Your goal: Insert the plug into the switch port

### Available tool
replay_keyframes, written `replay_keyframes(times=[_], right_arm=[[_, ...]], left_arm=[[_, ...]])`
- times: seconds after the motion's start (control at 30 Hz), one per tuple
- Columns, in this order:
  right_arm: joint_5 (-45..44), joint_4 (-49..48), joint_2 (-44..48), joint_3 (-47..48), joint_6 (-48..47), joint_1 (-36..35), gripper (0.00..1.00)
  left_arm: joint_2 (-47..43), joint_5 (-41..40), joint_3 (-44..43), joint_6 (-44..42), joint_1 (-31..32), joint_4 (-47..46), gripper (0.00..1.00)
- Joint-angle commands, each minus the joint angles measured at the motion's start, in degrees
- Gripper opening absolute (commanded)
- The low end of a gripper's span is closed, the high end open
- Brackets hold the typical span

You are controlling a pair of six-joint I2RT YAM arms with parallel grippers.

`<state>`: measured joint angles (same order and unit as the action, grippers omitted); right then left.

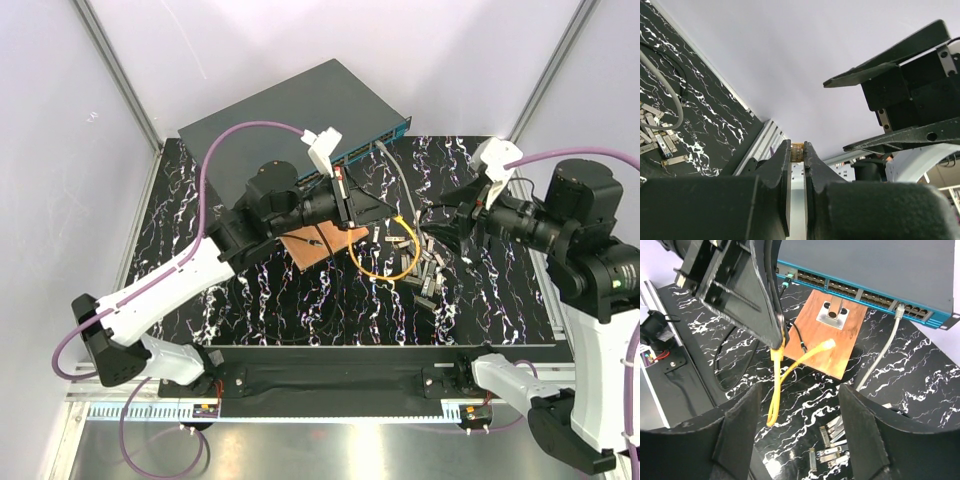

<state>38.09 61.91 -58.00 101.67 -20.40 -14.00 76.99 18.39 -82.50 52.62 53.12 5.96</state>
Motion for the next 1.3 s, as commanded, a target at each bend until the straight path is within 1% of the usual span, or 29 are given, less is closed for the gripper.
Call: replay_keyframes(times=[0.0, 0.17, 0.33, 0.53, 0.77, 0.93, 0.97, 1.07, 1.27], right_arm=[[1.0, -3.4, -1.0, -0.3, -1.8, -0.3, 0.69], [3.4, -4.4, -0.8, -2.4, -3.1, -0.4, 0.59], [2.3, -4.6, -1.7, -4.0, -4.6, -1.0, 0.61], [1.0, -4.8, -3.0, -4.1, -6.5, -2.6, 0.60], [-1.7, -4.6, -3.1, -6.2, -9.0, -4.8, 0.51], [-3.5, -5.2, -2.6, -8.6, -10.2, -5.6, 0.50], [-3.8, -5.6, -2.5, -8.9, -10.2, -5.7, 0.50], [-4.2, -6.7, -2.4, -9.3, -9.6, -5.8, 0.43], [-5.1, -9.4, -2.4, -9.1, -8.2, -5.9, 0.40]], left_arm=[[0.7, -2.9, -2.0, 2.8, 0.0, -4.5, 0.00], [1.9, -4.9, -3.4, 4.9, -0.2, -2.3, 0.00], [3.1, -4.9, -3.8, 7.2, -0.5, -2.3, 0.00], [4.3, -4.9, -4.8, 8.3, -0.7, -2.2, 0.00], [5.3, -3.8, -5.5, 9.5, -1.2, -3.0, 0.00], [5.5, -2.7, -5.4, 10.3, -1.4, -3.9, 0.00], [5.5, -2.4, -5.3, 10.4, -1.4, -4.1, 0.00], [5.6, -2.3, -5.2, 10.5, -1.4, -4.5, 0.00], [5.8, -2.1, -4.9, 10.7, -1.5, -4.3, 0.00]])
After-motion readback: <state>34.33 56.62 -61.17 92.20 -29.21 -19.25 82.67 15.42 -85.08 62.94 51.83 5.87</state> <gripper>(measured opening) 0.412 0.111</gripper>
